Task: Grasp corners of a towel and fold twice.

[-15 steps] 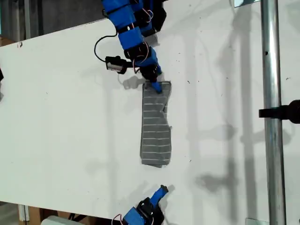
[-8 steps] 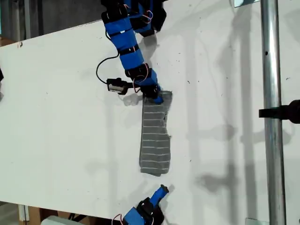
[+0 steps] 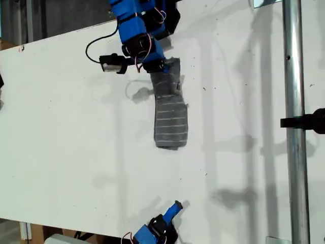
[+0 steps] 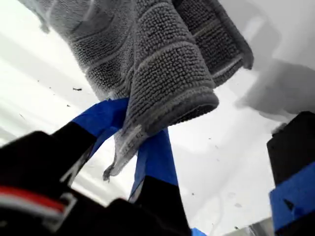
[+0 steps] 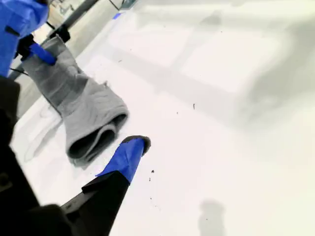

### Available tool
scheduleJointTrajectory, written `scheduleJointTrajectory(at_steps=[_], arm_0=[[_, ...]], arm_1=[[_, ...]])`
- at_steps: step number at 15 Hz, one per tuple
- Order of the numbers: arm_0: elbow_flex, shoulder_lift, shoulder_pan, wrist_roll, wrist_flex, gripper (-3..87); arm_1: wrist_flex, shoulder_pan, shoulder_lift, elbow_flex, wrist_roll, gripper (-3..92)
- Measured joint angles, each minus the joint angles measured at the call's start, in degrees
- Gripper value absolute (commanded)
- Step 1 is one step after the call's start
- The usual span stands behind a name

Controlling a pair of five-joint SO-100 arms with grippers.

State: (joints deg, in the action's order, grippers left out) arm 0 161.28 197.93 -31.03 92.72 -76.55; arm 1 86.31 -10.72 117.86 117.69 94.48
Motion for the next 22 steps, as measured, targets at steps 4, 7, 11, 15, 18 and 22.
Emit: scheduleJointTrajectory(at_steps=[4, 7, 11, 15, 18, 22], arm_0=[[0.0, 0.26, 0.44, -0.79, 0.0, 46.0], [0.0, 0.35, 0.44, -0.62, 0.0, 46.0], [0.62, 0.35, 0.53, -0.44, 0.0, 46.0], [1.23, 0.35, 0.53, 0.0, 0.0, 44.5], [2.99, 0.35, 1.14, 0.09, 0.09, 35.0], [11.95, 0.53, 4.66, 0.88, 3.78, 28.2]], arm_1=[[-29.88, 6.24, -24.7, -15.21, -13.8, -0.2], [-40.69, 6.5, -38.76, -25.58, -16.87, -0.2], [-55.63, 6.5, -39.81, -26.72, -21.36, 42.5], [-66.01, 9.76, -28.83, -24.26, -29.36, 15.1], [-56.16, 12.13, -12.66, -8.7, -27.16, 1.6], [-44.74, 9.32, 19.95, 29.53, -13.89, -0.2]])
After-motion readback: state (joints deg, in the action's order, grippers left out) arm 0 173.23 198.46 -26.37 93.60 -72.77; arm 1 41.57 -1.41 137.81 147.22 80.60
